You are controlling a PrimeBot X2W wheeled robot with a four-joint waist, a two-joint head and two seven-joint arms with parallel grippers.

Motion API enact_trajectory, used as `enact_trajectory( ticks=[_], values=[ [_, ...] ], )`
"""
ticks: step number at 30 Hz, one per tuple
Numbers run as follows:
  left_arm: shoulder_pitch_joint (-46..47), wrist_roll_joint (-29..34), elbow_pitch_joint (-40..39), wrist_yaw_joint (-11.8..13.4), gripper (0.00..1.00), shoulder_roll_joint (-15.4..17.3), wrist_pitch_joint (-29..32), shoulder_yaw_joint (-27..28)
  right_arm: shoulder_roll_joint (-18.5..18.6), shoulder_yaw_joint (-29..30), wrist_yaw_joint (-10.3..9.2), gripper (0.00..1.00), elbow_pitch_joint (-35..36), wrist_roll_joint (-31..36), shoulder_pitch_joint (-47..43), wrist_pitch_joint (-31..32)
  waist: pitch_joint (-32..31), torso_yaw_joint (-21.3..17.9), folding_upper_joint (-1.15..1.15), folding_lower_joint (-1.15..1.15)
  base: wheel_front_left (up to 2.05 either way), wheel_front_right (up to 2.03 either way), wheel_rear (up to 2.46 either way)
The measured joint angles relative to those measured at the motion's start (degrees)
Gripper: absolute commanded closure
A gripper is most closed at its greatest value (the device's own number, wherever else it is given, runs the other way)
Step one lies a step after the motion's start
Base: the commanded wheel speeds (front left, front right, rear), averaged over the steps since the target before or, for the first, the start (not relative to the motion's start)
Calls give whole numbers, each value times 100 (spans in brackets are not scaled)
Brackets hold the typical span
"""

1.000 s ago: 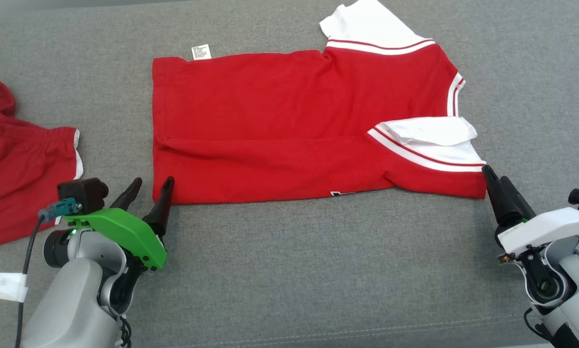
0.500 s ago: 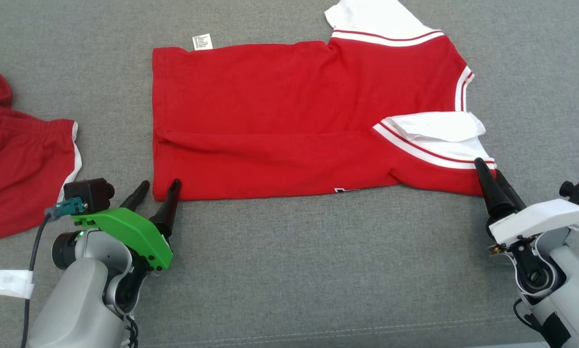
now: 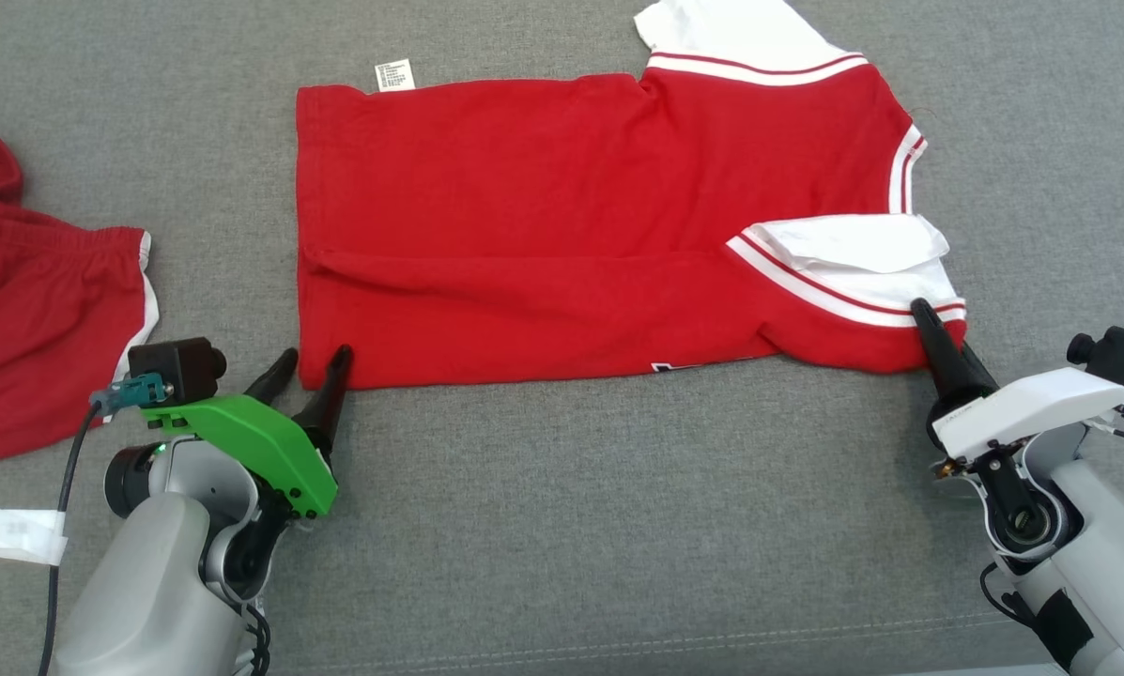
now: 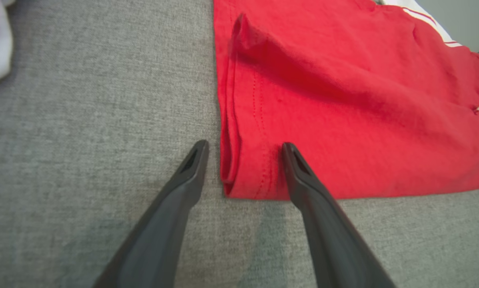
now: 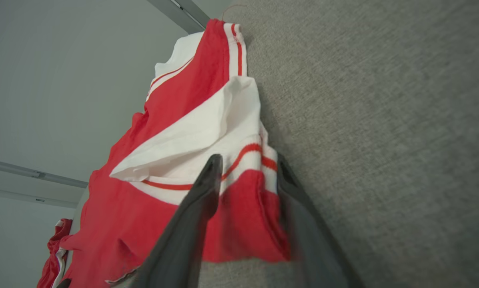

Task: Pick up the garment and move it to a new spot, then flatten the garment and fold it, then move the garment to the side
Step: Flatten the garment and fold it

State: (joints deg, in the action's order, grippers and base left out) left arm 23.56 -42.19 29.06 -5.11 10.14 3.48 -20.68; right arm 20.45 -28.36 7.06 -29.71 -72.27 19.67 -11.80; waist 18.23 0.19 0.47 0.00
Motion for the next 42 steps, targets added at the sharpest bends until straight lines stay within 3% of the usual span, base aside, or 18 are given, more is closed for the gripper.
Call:
enact_trajectory(
  ticks=[28,42],
  values=[
    [-246,-261,4,-76,100,56,-10,40,-7,-99,0,100,328,-713,-401,122,-502,17,0,0,0,0,0],
    [-916,-302,-354,-100,100,226,108,-8,414,-74,0,100,825,-1230,-1234,444,-990,9,0,0,0,0,0]
  ],
)
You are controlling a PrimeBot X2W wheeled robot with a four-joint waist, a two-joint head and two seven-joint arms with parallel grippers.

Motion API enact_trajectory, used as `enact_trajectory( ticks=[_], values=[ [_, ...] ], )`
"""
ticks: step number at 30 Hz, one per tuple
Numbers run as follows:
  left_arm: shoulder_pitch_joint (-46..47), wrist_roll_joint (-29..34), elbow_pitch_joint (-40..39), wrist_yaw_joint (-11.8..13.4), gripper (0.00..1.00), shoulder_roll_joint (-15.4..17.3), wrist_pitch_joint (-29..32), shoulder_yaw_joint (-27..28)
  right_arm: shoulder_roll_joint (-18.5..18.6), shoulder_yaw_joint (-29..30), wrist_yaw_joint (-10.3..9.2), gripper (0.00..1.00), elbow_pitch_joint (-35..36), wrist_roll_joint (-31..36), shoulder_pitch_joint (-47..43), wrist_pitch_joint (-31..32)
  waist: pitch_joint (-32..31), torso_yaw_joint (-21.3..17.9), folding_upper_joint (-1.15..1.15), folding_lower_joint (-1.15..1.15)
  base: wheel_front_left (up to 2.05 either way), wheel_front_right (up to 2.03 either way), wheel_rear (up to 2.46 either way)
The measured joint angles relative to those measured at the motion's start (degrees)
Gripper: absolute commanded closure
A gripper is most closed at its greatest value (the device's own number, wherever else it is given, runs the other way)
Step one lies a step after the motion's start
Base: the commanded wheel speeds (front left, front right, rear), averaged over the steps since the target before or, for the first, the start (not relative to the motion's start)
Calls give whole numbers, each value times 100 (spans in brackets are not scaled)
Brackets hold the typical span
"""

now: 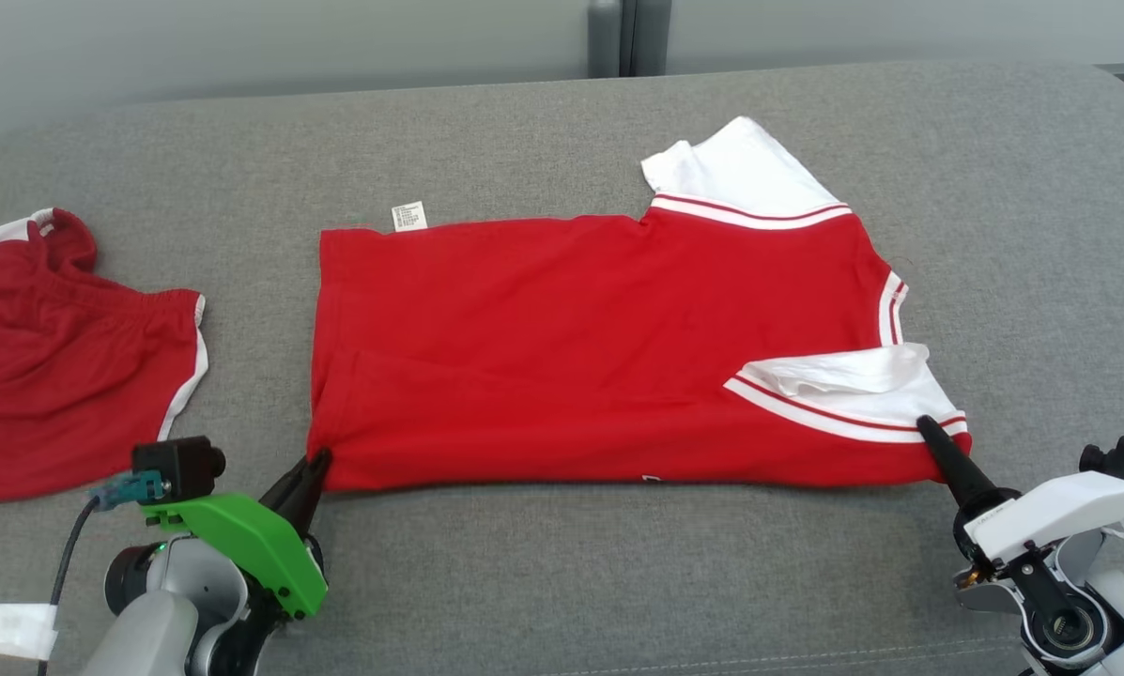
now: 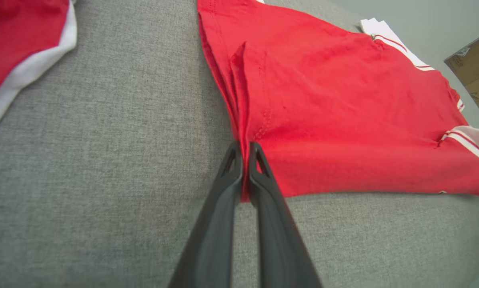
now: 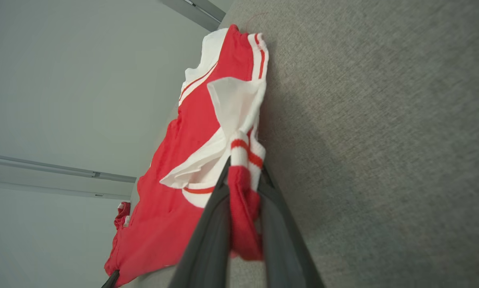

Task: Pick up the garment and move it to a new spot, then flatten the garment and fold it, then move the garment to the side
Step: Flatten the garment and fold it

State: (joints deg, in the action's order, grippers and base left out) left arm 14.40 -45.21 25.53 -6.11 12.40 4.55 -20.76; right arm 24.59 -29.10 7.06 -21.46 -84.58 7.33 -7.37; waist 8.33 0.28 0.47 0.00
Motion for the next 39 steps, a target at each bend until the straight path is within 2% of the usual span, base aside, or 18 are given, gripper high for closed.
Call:
enact_trajectory(
  ticks=[11,23,33,34,35,36,38,39],
  values=[
    [-707,-31,-404,116,100,105,3,-13,105,-43,0,100,298,-202,-597,67,-237,22,0,0,0,0,0],
    [-1415,-33,-1025,427,100,175,81,2,298,-40,0,100,637,-269,-981,79,-229,87,0,0,0,0,0],
    [-1507,-14,-1412,559,100,294,130,-2,402,10,0,100,757,-269,-1039,26,-130,123,0,0,0,0,0],
    [-1530,-14,-1464,572,96,296,141,3,403,14,0,100,768,-269,-1039,24,-118,125,0,0,0,0,0],
    [-1559,-16,-1504,578,65,297,164,4,403,21,0,89,773,-269,-1039,10,-105,127,0,0,0,0,0],
    [-1579,-18,-1511,620,0,297,222,-5,407,32,0,64,781,-269,-1039,9,-93,128,0,0,0,0,0],
    [-1624,-18,-1534,624,0,302,291,-20,420,48,0,0,786,-269,-1039,0,-66,130,0,0,0,0,0],
    [-1649,-18,-1559,642,0,308,291,-13,427,57,0,0,788,-269,-1039,-1,-52,130,0,0,0,0,0]
  ],
)
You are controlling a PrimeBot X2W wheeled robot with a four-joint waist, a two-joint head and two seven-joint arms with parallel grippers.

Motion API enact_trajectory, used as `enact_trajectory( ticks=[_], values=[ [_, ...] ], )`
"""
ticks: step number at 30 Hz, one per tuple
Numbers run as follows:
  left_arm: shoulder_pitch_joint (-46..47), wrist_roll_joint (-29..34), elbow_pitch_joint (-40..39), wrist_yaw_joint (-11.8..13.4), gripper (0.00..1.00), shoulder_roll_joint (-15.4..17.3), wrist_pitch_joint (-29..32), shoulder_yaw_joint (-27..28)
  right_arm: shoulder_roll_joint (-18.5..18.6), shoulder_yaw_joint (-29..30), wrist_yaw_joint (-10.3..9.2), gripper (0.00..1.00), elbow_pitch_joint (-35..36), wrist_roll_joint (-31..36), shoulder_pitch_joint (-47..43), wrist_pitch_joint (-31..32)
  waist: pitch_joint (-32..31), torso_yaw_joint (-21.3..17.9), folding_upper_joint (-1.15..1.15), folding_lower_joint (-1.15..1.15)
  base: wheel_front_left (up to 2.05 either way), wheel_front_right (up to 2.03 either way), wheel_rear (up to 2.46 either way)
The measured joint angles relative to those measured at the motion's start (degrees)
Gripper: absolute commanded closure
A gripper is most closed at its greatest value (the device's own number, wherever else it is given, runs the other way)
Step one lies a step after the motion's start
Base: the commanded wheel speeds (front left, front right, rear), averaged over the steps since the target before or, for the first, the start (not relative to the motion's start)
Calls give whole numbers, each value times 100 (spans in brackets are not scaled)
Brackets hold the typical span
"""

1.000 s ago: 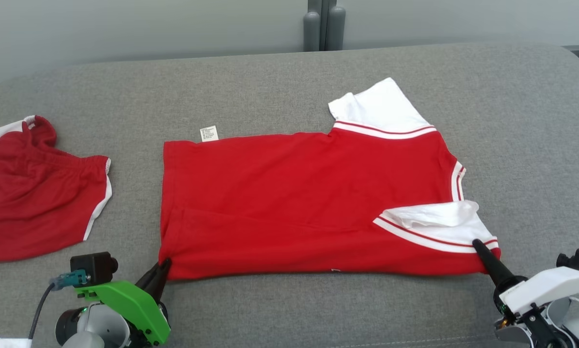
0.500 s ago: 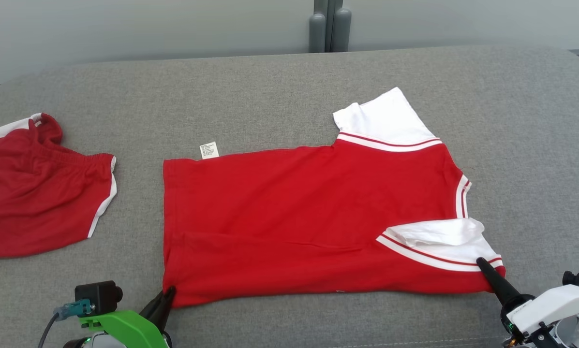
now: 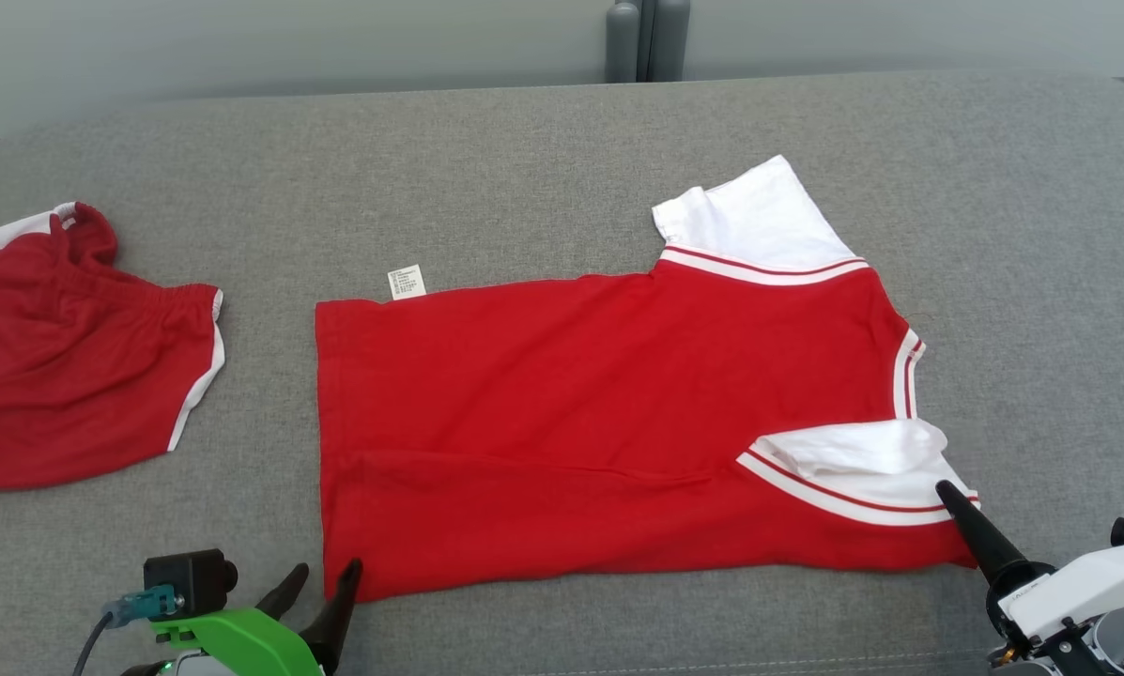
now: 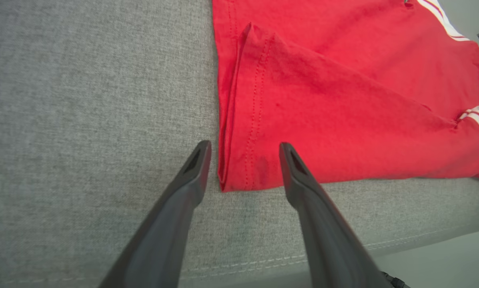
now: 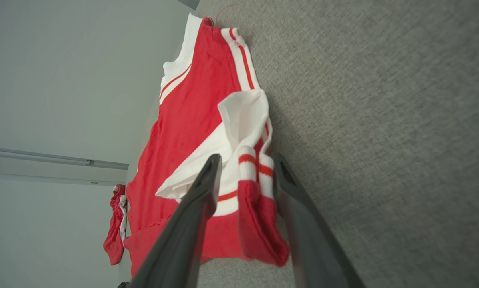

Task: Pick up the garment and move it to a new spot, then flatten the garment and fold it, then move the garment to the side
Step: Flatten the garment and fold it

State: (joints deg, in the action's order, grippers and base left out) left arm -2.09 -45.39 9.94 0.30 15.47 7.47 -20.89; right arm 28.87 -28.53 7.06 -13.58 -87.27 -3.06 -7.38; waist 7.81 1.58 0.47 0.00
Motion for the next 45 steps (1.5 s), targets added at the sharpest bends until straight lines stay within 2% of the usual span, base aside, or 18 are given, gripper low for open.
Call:
enact_trajectory(
  ticks=[16,22,33,45],
  values=[
    [-32,22,-502,226,0,147,2,109,37,131,0,0,91,0,0,-177,114,-6,0,0,0,0,0],
    [-21,88,-775,275,0,209,-145,308,234,428,0,0,243,30,13,-402,108,-16,0,0,0,0,0],
    [348,376,-1174,309,0,481,-156,415,749,626,-19,0,549,706,536,-471,128,-62,0,0,0,0,0],
    [1195,441,-1292,310,0,532,14,411,891,519,-598,0,732,1466,1849,-404,482,-123,0,0,0,0,0]
  ],
)
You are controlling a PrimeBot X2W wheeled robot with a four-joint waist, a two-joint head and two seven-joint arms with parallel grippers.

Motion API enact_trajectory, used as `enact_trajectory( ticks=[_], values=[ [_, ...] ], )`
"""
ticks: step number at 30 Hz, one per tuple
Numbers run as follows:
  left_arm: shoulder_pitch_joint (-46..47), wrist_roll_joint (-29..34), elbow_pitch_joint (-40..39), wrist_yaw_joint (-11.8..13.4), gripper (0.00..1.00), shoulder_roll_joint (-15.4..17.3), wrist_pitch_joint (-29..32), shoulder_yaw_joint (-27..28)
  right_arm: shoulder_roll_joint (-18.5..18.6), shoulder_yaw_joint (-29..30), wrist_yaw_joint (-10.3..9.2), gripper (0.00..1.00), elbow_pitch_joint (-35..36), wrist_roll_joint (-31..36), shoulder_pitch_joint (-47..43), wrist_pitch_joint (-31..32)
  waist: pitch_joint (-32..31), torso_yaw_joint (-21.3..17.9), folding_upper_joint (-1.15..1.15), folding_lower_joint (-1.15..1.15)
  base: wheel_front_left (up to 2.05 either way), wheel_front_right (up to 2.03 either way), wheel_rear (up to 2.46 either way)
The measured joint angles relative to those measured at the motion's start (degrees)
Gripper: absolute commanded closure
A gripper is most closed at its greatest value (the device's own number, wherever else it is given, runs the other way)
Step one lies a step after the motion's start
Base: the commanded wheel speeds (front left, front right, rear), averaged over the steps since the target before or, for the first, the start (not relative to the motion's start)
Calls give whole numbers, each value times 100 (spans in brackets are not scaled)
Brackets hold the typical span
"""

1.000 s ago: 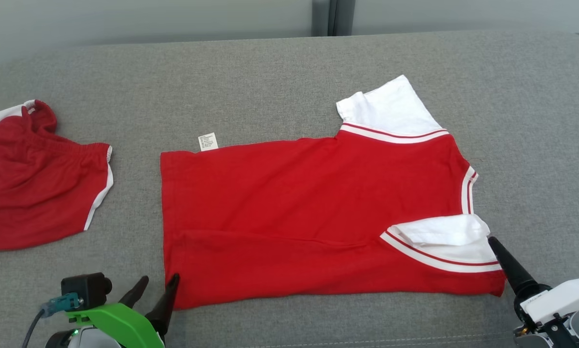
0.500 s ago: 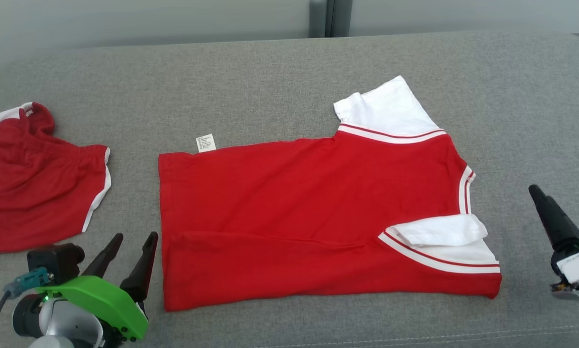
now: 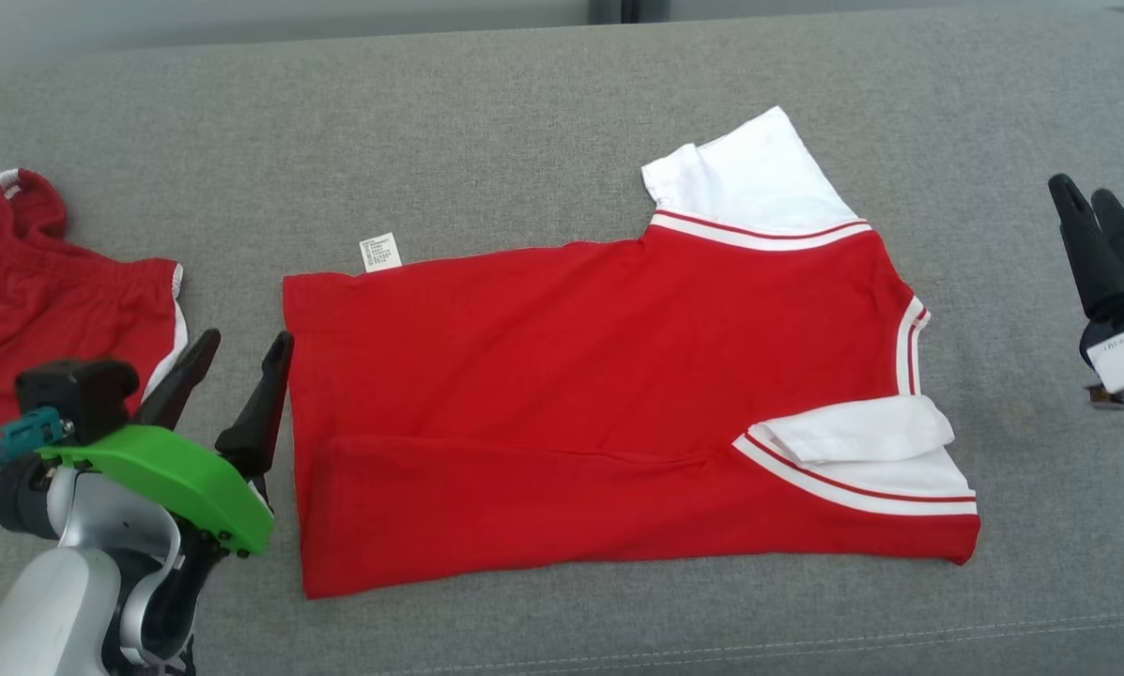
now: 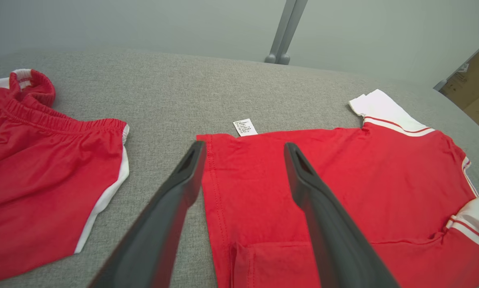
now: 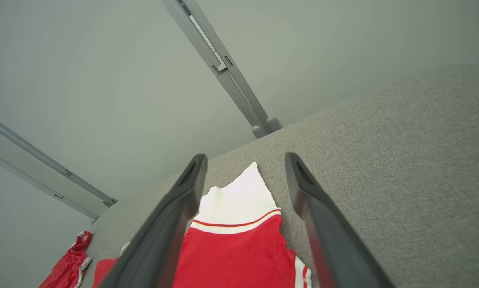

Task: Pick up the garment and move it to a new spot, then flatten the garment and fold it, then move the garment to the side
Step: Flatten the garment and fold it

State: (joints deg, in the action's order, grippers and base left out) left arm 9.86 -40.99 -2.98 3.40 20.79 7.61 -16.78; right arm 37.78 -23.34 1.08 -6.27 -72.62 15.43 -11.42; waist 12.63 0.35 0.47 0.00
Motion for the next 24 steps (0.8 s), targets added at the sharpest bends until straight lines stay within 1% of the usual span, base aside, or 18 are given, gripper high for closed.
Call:
enact_trajectory(
  ticks=[4,7,10,14,20,24],
  values=[
    [224,4,-1,0,0,-7,94,-26,49,-115,-172,0,9,278,463,147,169,5,0,0,0,0,0],
    [395,40,3,0,0,-27,141,-63,144,-277,-231,0,8,527,810,332,318,16,0,0,0,0,0],
    [582,46,4,0,0,-65,151,-101,211,-425,-348,0,-19,761,1157,530,482,34,0,0,0,0,0],
    [828,85,-5,0,0,-162,193,-185,227,-669,-371,0,-74,1072,1651,824,721,73,0,0,0,0,0],
    [1215,214,9,-8,0,-243,227,-290,231,-879,-372,0,-348,1351,2264,1184,1098,184,0,0,0,0,0],
    [1461,243,82,-13,0,-393,242,-371,229,-967,-372,0,-544,1491,2601,1379,1339,298,0,0,0,0,0]
  ],
)
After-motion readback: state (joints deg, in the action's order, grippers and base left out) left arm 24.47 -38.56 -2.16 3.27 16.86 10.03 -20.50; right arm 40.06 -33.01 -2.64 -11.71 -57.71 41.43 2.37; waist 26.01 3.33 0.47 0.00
